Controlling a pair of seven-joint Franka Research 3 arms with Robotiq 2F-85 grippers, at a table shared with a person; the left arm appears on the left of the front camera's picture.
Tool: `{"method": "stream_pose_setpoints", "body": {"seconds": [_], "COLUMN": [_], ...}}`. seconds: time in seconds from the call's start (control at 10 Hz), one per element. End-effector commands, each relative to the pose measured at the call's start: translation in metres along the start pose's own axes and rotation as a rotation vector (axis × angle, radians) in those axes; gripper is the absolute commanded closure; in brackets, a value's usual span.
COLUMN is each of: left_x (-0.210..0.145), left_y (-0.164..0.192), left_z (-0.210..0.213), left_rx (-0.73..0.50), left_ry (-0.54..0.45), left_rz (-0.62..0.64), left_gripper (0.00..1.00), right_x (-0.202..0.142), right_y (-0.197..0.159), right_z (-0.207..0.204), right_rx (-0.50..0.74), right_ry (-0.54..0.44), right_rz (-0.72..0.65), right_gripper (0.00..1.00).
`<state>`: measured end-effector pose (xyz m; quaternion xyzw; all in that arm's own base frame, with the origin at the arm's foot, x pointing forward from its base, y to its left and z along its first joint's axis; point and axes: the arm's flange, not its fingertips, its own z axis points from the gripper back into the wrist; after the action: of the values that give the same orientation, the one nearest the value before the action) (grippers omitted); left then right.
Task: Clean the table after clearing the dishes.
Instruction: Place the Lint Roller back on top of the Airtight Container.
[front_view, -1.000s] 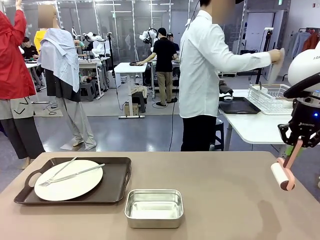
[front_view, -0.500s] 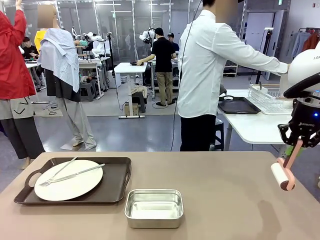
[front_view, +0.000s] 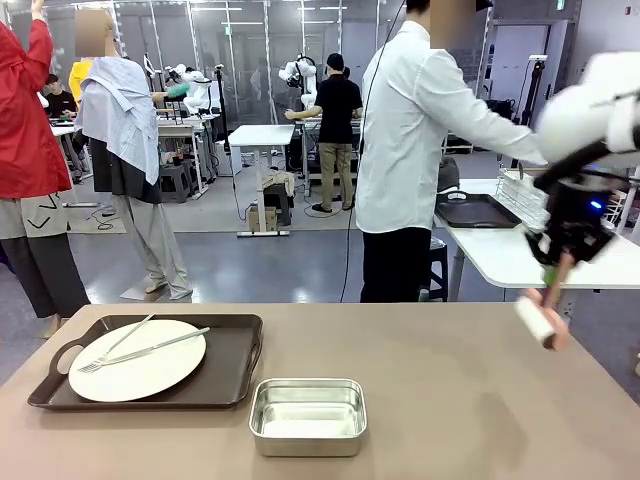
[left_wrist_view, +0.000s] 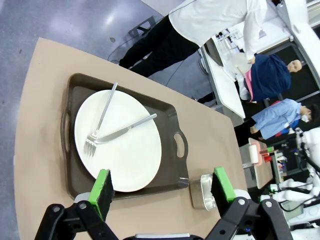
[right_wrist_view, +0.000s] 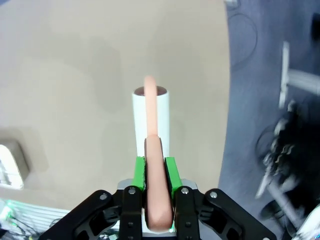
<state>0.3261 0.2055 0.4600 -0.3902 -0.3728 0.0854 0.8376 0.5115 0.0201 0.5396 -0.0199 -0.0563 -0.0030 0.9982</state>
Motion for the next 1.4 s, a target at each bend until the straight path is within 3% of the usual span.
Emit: {"method": "stream_pose_setpoints", "body": {"seconds": [0.0, 0.3, 0.6, 0.9, 1.1, 1.2, 1.3], "left_x": [0.0, 0.0, 0.0, 0.0, 0.0, 0.0, 0.0], "left_y": [0.001, 0.001, 0.001, 0.001, 0.001, 0.001, 0.001], "left_z": [0.002, 0.002, 0.002, 0.002, 0.002, 0.002, 0.002], "left_rx": [-0.017, -0.017, -0.017, -0.017, -0.017, -0.017, -0.017], "left_ry": [-0.009, -0.009, -0.009, -0.009, -0.009, -0.009, -0.009], "left_rz": [-0.006, -0.006, -0.006, -0.006, -0.006, -0.006, -0.006], "left_gripper": [0.0, 0.0, 0.0, 0.0, 0.0, 0.0, 0.0], "right_x": [0.041, 0.047, 0.008, -0.051, -0.073, -0.05, -0.05], "right_y": [0.055, 0.193, 0.298, 0.341, 0.348, 0.362, 0.362], "right_z": [0.03, 0.056, 0.036, 0.04, 0.052, 0.038, 0.038], "right_rx": [0.003, -0.043, 0.041, 0.125, 0.205, 0.125, 0.125], "right_ry": [-0.102, -0.136, -0.082, -0.08, -0.021, -0.066, -0.066], "right_rz": [0.292, 0.75, 1.113, 1.305, 1.272, 1.276, 1.276], "right_gripper": [0.79, 0.79, 0.79, 0.79, 0.79, 0.79, 0.79]}}
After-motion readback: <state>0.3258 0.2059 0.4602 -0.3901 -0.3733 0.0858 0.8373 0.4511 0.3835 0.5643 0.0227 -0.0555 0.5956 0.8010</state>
